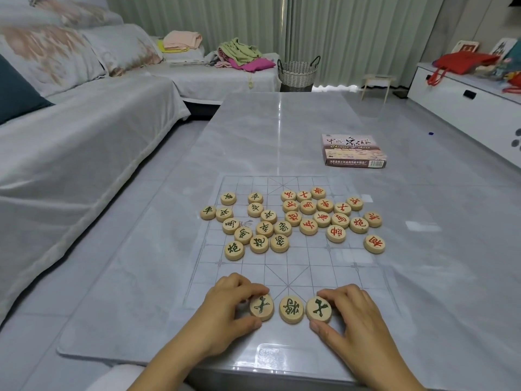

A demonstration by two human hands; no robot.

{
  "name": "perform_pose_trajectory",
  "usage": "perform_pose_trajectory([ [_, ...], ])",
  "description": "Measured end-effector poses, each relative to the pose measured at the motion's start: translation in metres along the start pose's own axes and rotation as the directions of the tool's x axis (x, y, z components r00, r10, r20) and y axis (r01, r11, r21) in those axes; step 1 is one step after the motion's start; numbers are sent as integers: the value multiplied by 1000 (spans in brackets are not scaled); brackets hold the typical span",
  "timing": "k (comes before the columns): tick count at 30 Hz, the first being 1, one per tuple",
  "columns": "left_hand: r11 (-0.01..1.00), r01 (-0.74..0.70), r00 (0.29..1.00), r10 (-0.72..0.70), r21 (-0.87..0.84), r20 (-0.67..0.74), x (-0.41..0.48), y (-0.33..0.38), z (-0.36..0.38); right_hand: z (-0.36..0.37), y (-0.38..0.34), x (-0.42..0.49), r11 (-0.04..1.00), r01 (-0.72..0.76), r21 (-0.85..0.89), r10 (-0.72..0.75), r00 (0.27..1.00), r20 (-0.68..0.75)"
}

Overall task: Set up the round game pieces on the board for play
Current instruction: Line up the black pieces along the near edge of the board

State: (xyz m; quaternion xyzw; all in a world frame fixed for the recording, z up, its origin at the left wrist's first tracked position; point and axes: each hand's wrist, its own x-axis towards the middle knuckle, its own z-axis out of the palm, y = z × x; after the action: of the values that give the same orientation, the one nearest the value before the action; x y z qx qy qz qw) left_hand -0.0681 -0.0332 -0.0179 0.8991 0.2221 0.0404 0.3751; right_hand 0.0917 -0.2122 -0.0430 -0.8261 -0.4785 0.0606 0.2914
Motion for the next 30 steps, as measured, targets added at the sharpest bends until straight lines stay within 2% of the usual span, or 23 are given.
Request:
perform_pose_trajectory([
  [9, 1000, -17, 1000, 17, 12, -15, 0, -1, 3, 4, 3, -1, 1000, 4, -10, -4, 999, -47],
  [17, 1000, -2, 1000, 2, 15, -20, -1, -1, 3, 4, 2, 0, 1000, -12, -15, 11, 1000, -26],
  [21, 998, 6, 1000, -6, -64, 7, -3, 0, -3, 3, 2, 1, 1000, -30, -4, 30, 999, -14],
  [26, 982, 84, 980, -112, -169, -166, 11, 3, -34, -4, 0, 5, 997, -67, 41, 64, 995, 73],
  [30, 979, 152, 936, -187, -136, -299, 36, 7, -63, -9, -1, 7, 993, -97, 75, 87, 988, 125],
])
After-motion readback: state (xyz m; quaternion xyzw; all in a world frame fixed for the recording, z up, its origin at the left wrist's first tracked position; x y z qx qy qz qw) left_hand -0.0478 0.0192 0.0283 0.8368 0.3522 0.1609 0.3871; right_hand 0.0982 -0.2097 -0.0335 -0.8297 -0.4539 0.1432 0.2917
